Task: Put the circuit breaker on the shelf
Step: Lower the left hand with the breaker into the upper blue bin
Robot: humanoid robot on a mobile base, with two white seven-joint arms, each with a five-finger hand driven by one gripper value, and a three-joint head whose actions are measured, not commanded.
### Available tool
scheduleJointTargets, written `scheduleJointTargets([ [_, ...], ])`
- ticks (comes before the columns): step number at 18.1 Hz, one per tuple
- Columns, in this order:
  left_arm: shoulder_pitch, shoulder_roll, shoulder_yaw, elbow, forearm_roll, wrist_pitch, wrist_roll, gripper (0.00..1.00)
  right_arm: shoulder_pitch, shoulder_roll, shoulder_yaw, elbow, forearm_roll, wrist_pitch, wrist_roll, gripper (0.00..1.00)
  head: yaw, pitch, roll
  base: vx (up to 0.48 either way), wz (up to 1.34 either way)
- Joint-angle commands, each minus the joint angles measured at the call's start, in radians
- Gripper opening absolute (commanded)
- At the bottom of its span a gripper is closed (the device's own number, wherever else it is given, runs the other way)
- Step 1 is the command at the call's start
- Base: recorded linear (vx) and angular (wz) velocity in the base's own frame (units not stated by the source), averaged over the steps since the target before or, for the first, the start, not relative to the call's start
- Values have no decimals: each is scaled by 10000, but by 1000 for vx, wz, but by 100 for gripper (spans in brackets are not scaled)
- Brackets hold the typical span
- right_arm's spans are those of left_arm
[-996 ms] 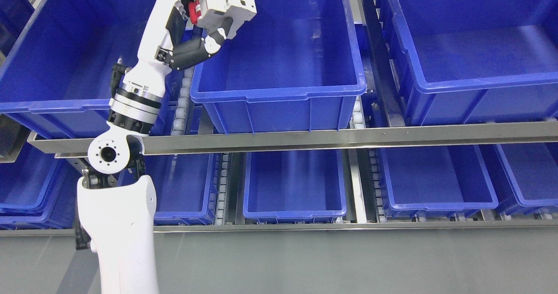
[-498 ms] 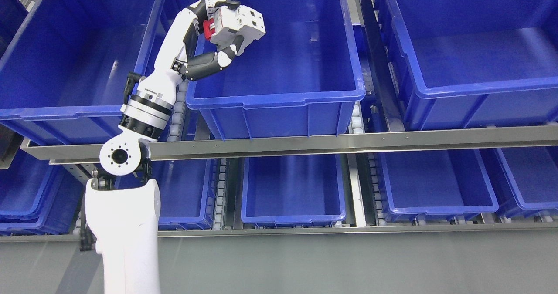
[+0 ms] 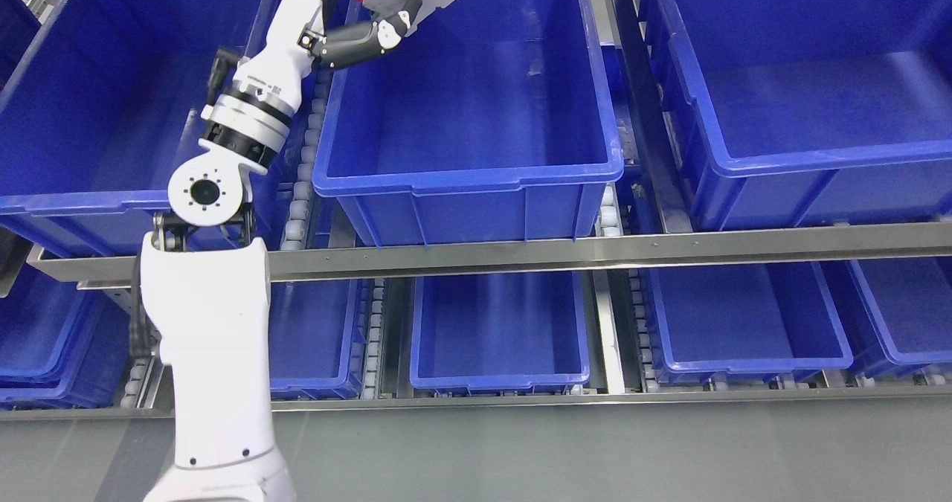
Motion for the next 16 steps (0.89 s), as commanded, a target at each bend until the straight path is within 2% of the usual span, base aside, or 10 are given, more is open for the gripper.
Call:
scheduleJointTargets([
  [1, -1394, 775, -254, 3459, -742, 18, -215, 12, 169, -175, 0, 3, 5, -126, 9, 100, 0, 0, 0, 34, -7],
  [3, -1747, 1065, -1034, 4959, -911, -104, -508, 13, 169, -175, 0, 3, 5, -126, 9, 100, 0, 0, 0, 37, -2],
  [7, -3049, 868, -1605, 7354, -926, -166, -447, 13, 169, -175, 0, -12, -10, -126, 9, 100, 0, 0, 0, 31, 0],
  [9, -3588, 775, -1835, 8459, -942, -517, -81, 13, 169, -175, 0, 3, -10, -126, 9, 100, 0, 0, 0, 23, 0],
  [12, -3758, 790, -1958, 9291, -942, -626, 90, 13, 169, -175, 0, 3, 5, -126, 9, 100, 0, 0, 0, 29, -3],
  [16, -3437, 760, -2020, 9385, -988, -611, 106, 13, 169, -175, 0, 3, 5, -126, 9, 100, 0, 0, 0, 32, -2],
])
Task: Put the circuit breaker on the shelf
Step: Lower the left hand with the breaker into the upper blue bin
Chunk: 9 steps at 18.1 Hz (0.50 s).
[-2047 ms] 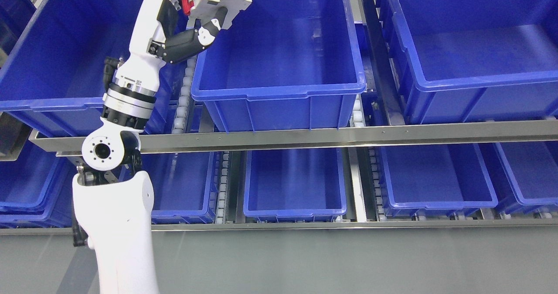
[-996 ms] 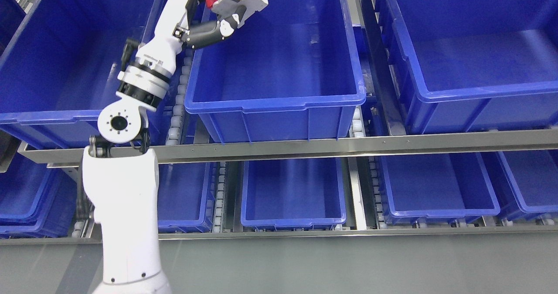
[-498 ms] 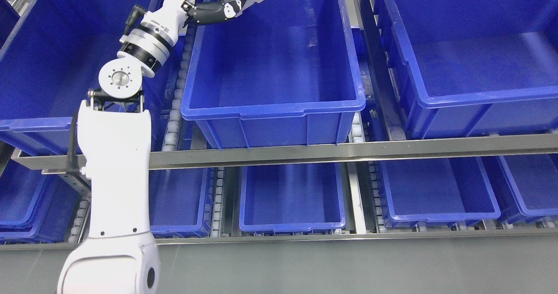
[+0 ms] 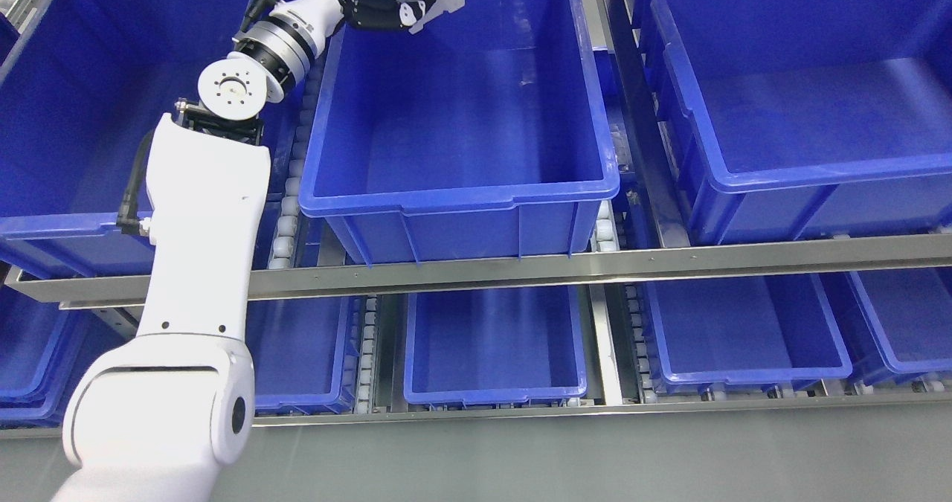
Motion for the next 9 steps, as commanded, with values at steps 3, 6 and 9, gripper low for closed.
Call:
scheduleJointTargets([
  [3, -197, 110, -868, 3014, -126, 24, 264, 13, 169, -175, 0, -12, -10, -126, 8, 100, 0, 0, 0, 30, 0],
  [6, -274, 110, -1235, 3274, -141, 40, 326, 13, 169, -175, 0, 4, -10, -126, 8, 100, 0, 0, 0, 27, 0],
  [9, -274, 110, -1695, 3290, -141, 71, 647, 13, 169, -175, 0, 4, 6, -126, 8, 100, 0, 0, 0, 23, 0],
])
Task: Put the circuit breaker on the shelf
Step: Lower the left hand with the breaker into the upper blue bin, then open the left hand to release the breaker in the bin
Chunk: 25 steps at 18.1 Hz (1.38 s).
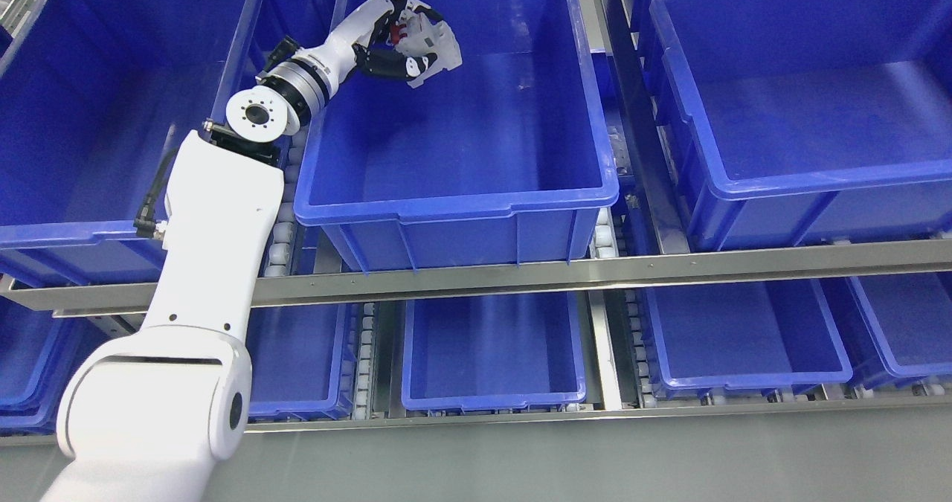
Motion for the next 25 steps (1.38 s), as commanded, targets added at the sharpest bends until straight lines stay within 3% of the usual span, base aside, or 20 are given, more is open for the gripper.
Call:
scheduleJointTargets([
  [1, -68, 29, -1096, 1442, -30, 81, 327, 13, 169, -175, 0, 5, 8, -125, 5, 100, 0, 0, 0, 24, 0],
  [9, -37, -324, -1449, 1473, -30, 96, 926, 16, 169, -175, 0, 5, 8, -125, 5, 100, 0, 0, 0, 24, 0],
  [18, -83, -186, -1311, 1519, -15, 81, 941, 22, 169, -175, 0, 5, -8, -125, 5, 100, 0, 0, 0, 23, 0],
  [20, -114, -186, -1296, 1504, 1, 81, 1063, 30, 169, -175, 0, -11, -8, -125, 5, 100, 0, 0, 0, 25, 0],
  [21, -114, -186, -1356, 1504, -14, 65, 1277, 45, 169, -175, 0, -11, 8, -125, 5, 100, 0, 0, 0, 23, 0],
  [25, -83, -171, -1174, 1443, 16, 65, 1386, 64, 169, -175, 0, 5, -8, -125, 5, 100, 0, 0, 0, 21, 0],
])
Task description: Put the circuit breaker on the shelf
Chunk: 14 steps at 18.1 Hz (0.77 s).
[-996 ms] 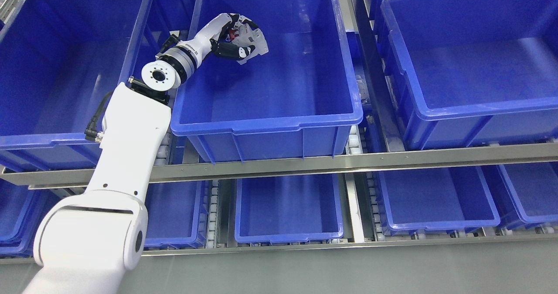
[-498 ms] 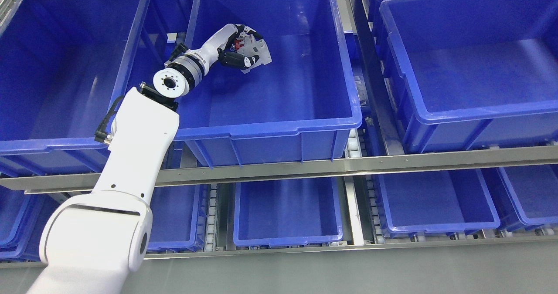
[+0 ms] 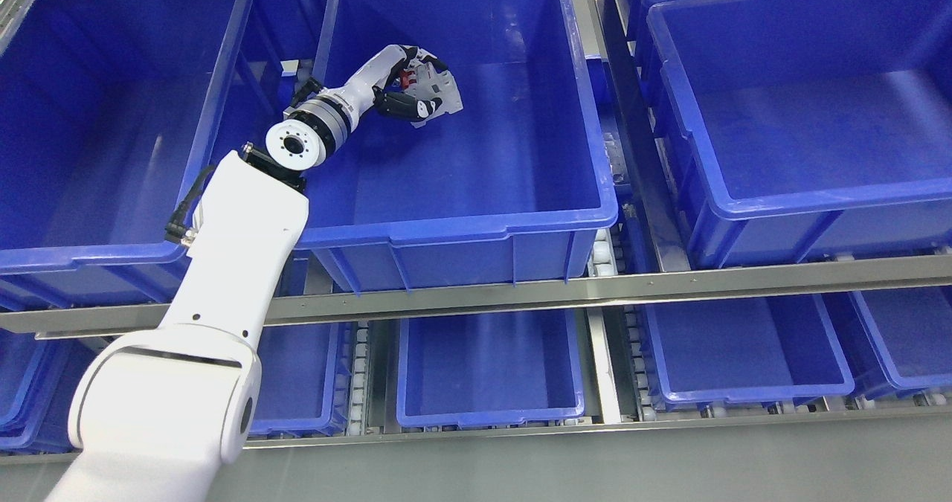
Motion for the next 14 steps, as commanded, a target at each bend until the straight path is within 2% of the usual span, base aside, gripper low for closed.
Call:
scheduleJointTargets([
  [1, -20, -18, 236, -48, 37, -15, 118, 68, 169, -175, 0, 5, 9, -125, 3, 100, 0, 0, 0, 18, 0],
  [4, -5, -33, 1720, -1104, 37, 15, 165, 73, 169, -175, 0, 5, 10, -125, 3, 100, 0, 0, 0, 20, 0],
  [6, -5, -217, 3298, -1825, 98, 0, 561, 85, 169, -175, 0, 5, 10, -125, 3, 100, 0, 0, 0, 18, 0],
  [7, 11, -385, 4080, -2102, 144, -30, 1141, 94, 169, -175, 0, -10, 10, -125, 3, 100, 0, 0, 0, 17, 0],
  [8, 11, -488, 4984, -2393, 403, -107, 1921, 99, 169, -175, 0, -10, 10, -125, 3, 100, 0, 0, 0, 26, 0],
  [9, 11, -488, 5570, -2730, 785, -214, 2536, 99, 169, -175, 0, -10, 10, -125, 3, 100, 0, 0, 0, 26, 0],
  [11, 102, -488, 5927, -3831, 1278, -32, 2986, 99, 169, -175, 0, 5, 10, -125, 3, 100, 0, 0, 0, 19, 0],
  [14, 775, -488, 6082, -6269, 1326, 1759, 2987, 99, 169, -175, 0, 5, 10, -125, 3, 100, 0, 0, 0, 14, 0],
])
